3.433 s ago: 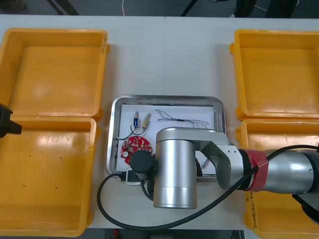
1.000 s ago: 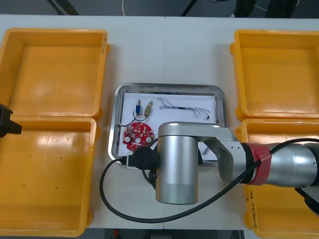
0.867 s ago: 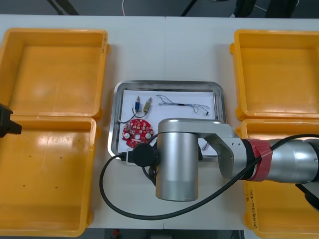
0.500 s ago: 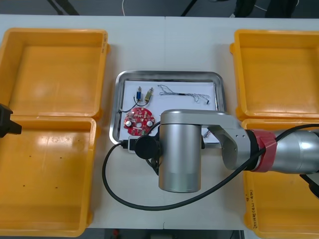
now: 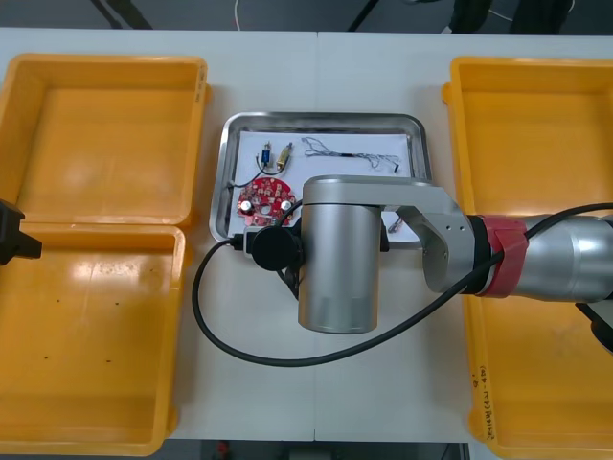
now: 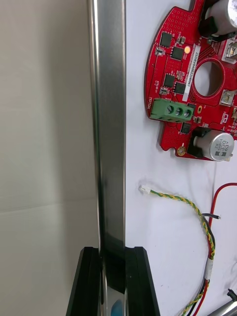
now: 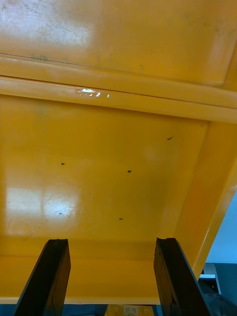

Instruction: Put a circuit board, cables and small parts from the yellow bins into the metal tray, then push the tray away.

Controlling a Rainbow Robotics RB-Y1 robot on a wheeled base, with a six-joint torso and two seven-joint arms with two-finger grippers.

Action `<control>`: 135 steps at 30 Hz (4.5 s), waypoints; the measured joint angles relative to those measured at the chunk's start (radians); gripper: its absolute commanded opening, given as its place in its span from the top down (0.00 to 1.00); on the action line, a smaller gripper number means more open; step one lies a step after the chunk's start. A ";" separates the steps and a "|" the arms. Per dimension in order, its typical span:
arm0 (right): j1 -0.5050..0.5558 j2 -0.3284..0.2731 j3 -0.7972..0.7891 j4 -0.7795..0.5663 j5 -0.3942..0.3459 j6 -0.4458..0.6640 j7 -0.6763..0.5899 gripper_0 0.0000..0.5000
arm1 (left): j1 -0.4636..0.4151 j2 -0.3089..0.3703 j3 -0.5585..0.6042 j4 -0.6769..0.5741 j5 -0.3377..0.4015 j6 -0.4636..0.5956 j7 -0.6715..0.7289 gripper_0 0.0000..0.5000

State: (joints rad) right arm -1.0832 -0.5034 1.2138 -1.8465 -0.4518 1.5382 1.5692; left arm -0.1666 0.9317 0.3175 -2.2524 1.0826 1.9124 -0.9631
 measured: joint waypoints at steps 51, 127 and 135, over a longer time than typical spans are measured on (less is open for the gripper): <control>-0.188 0.022 0.000 0.381 0.000 -0.309 0.112 0.99 | 0.000 0.000 0.000 0.000 0.000 0.000 0.000 0.00; -0.223 -0.001 -0.054 0.155 -0.096 0.018 0.081 0.00 | 0.000 0.000 0.000 0.000 0.000 0.000 0.000 0.00; -0.147 -0.032 -0.181 -0.019 -0.097 0.200 0.062 0.00 | 0.000 0.000 0.000 0.000 0.000 0.000 0.000 0.00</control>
State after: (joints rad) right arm -1.2306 -0.5350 1.0329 -1.8658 -0.5486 1.7383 1.6311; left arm -0.1666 0.9319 0.3175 -2.2528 1.0827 1.9123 -0.9631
